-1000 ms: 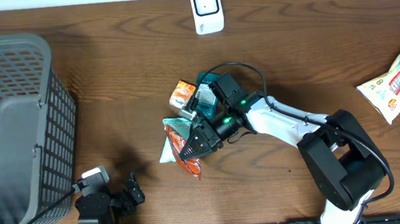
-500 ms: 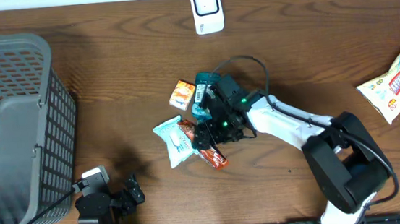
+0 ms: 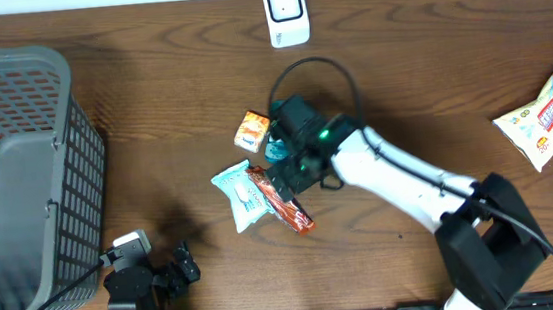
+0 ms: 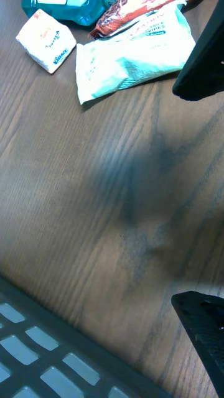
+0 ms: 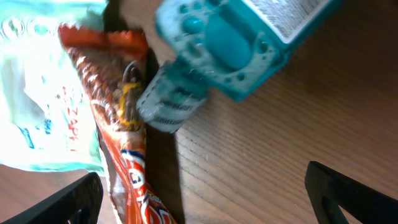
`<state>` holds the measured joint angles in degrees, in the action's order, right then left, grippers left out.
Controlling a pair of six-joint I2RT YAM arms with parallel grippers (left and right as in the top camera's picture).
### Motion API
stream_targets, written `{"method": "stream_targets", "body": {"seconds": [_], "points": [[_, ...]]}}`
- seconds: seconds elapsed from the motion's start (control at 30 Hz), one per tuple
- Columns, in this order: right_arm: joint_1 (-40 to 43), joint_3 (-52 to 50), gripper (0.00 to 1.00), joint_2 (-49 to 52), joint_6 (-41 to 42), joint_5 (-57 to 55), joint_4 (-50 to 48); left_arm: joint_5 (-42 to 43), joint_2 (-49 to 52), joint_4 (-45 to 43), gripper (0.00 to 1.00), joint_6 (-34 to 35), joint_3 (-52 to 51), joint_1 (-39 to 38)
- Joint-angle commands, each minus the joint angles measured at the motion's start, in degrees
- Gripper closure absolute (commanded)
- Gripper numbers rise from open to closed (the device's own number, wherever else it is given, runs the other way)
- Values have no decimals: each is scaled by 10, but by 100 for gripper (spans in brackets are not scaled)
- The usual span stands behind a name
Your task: Scan the item barcode
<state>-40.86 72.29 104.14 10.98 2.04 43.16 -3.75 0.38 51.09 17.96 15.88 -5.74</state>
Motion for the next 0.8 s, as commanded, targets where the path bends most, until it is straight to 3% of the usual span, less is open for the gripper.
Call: {"method": "stream_targets", "body": {"seconds": [0.0,0.4,0.77], "points": [[-51,-1,1,-7,-41,-132,1,3,0,20,2,-7,0,-1],[-170,-27,1,9,-55,-252,-20,3,0,20,2,-7,0,-1],[-183,-27,1,30,-50,-270,-16,3,0,20,2,-7,0,-1]]}}
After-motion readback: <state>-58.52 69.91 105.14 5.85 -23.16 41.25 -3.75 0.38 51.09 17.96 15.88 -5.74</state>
